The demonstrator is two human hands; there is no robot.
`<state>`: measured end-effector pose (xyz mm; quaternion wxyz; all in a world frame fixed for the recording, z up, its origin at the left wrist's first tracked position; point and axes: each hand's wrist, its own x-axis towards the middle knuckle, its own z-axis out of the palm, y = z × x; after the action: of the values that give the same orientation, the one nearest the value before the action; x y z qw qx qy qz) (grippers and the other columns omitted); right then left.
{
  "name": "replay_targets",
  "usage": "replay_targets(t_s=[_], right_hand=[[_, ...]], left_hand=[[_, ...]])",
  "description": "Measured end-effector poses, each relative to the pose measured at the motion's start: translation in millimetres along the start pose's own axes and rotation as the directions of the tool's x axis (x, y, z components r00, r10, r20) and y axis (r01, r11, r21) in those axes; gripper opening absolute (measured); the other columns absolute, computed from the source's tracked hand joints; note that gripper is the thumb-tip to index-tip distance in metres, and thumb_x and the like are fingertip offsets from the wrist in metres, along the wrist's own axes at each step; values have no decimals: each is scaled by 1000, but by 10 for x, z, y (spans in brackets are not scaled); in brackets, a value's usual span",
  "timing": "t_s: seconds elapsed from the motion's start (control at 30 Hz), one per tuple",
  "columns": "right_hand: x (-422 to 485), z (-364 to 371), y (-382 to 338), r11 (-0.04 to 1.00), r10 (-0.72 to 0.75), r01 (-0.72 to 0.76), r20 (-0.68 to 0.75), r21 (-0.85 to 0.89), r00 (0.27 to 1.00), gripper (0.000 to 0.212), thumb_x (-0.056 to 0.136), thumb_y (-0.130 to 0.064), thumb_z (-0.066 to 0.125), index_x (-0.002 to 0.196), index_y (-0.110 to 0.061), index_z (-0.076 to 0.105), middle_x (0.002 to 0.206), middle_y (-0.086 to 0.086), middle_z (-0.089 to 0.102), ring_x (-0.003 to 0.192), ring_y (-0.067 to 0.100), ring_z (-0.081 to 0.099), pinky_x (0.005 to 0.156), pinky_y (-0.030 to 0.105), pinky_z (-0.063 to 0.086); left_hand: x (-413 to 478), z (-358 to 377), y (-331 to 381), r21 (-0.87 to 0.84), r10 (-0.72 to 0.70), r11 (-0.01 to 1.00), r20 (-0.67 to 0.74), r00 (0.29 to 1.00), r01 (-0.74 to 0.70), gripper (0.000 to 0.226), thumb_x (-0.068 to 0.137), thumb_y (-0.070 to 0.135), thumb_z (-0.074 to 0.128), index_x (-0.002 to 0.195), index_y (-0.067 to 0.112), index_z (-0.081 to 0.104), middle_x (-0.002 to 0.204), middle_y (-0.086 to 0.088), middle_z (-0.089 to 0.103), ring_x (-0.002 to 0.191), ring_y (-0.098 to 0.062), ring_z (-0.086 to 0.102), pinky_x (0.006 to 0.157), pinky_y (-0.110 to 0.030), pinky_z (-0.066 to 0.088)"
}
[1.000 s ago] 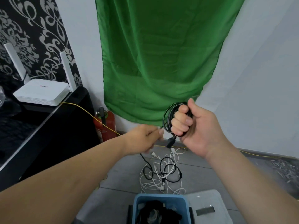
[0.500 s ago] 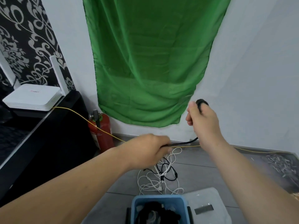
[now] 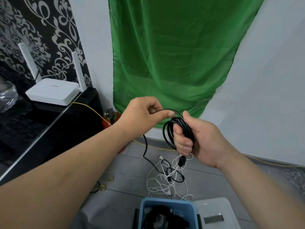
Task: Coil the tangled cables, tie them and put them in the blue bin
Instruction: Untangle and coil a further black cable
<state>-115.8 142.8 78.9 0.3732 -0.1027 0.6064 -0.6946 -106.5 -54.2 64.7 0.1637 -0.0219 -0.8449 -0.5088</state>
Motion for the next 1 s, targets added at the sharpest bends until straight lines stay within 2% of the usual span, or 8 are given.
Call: replay_targets(t_s=[0.17, 0.3, 0.4, 0.53, 0.67, 0.8, 0.9, 1.0], right_hand=[[-5, 119, -64, 956, -77, 72, 7, 286, 997, 48, 107, -44, 33, 74, -14, 49, 52, 0, 26, 47, 18, 25, 48, 31, 30], [58, 19, -155, 852, -187, 242, -162, 464, 969, 47, 109, -43, 30, 76, -17, 49, 55, -2, 30, 50, 16, 26, 50, 29, 32], [109, -167, -167, 814, -209, 339, -307, 471, 929, 46, 109, -46, 30, 79, -17, 51, 59, -2, 34, 52, 16, 30, 57, 30, 33], [147, -417, -120, 822, -188, 414, -501, 392, 845, 44, 108, -49, 36, 85, -16, 54, 65, 0, 45, 55, 17, 43, 66, 32, 40], [190, -604, -40, 855, -197, 457, -661, 246, 724, 41, 107, -45, 44, 89, -11, 57, 63, 2, 58, 60, 19, 54, 69, 33, 49], [170, -647, 69, 932, -326, 338, -715, -133, 618, 38, 106, -40, 51, 91, -8, 64, 67, 5, 69, 64, 19, 64, 66, 31, 56], [121, -536, 84, 921, -383, 245, -597, -302, 705, 37, 105, -37, 55, 90, -5, 67, 73, 10, 73, 67, 19, 67, 71, 33, 59], [139, -401, 109, 872, -424, 184, -513, -454, 746, 37, 104, -39, 55, 89, -8, 69, 71, 5, 73, 66, 17, 65, 71, 35, 57]], left_hand=[[-104, 202, -269, 96, -133, 989, 297, 945, 110, 27, 101, 23, 59, 83, 5, 63, 64, -5, 58, 55, -10, 49, 56, -28, 49], [-306, 363, -550, 294, -363, 928, 586, 725, 227, 25, 104, 34, 53, 84, 21, 61, 71, 2, 66, 64, -10, 62, 72, -31, 55], [-443, 415, -645, 477, -404, 878, 696, 594, 38, 18, 100, 30, 55, 89, 19, 65, 67, 10, 61, 72, -12, 60, 77, -29, 51], [-407, 401, -632, 477, -349, 878, 677, 648, -26, 11, 101, 28, 54, 95, 24, 63, 82, 11, 58, 83, -15, 57, 78, -28, 48], [-319, 390, -437, 348, -207, 937, 623, 755, -30, 16, 105, 33, 50, 98, 22, 58, 80, 6, 58, 77, -18, 57, 73, -36, 51], [-305, 453, -29, 277, 157, 886, 576, 802, -373, 19, 107, 31, 47, 104, 19, 62, 78, 8, 57, 72, -15, 51, 66, -31, 39], [-240, 413, 127, 250, 362, 829, 440, 822, -500, 23, 104, 37, 49, 102, 21, 65, 82, 5, 65, 75, -18, 59, 68, -37, 49], [-140, 300, 179, 269, 373, 846, 320, 871, -461, 19, 98, 42, 57, 98, 29, 71, 72, 10, 63, 65, -13, 56, 61, -37, 50]])
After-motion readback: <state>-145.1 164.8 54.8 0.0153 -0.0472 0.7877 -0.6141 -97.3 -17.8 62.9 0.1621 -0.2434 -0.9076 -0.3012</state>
